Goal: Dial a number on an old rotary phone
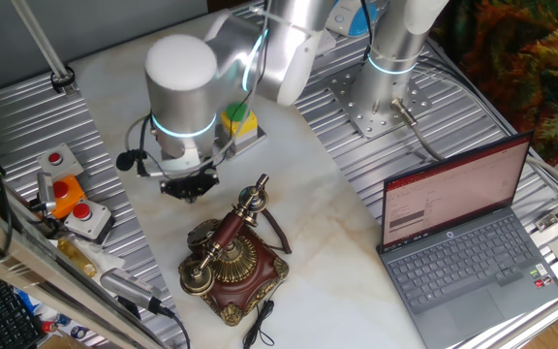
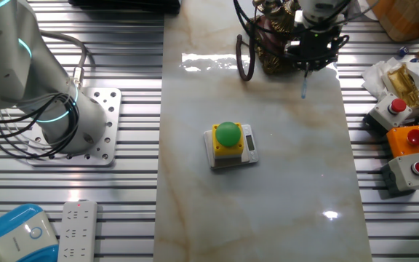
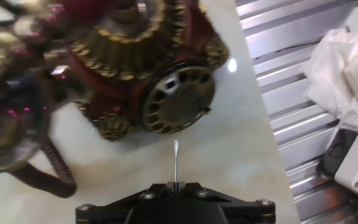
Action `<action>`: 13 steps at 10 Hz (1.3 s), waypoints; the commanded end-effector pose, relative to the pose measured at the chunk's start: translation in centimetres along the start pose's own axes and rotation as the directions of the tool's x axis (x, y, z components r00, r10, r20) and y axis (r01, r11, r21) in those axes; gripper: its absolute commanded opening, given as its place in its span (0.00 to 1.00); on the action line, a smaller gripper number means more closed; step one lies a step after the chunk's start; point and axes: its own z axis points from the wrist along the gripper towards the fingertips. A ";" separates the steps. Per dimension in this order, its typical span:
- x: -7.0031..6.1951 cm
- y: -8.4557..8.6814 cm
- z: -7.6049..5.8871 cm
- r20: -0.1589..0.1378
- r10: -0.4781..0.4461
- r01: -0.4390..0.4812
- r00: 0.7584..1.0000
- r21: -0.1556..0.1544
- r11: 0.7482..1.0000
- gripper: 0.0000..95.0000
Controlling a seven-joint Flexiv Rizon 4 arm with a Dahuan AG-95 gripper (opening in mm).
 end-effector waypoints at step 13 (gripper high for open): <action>0.9 -0.6 0.4 0.025 0.032 -0.031 0.999 -0.061 0.998 0.00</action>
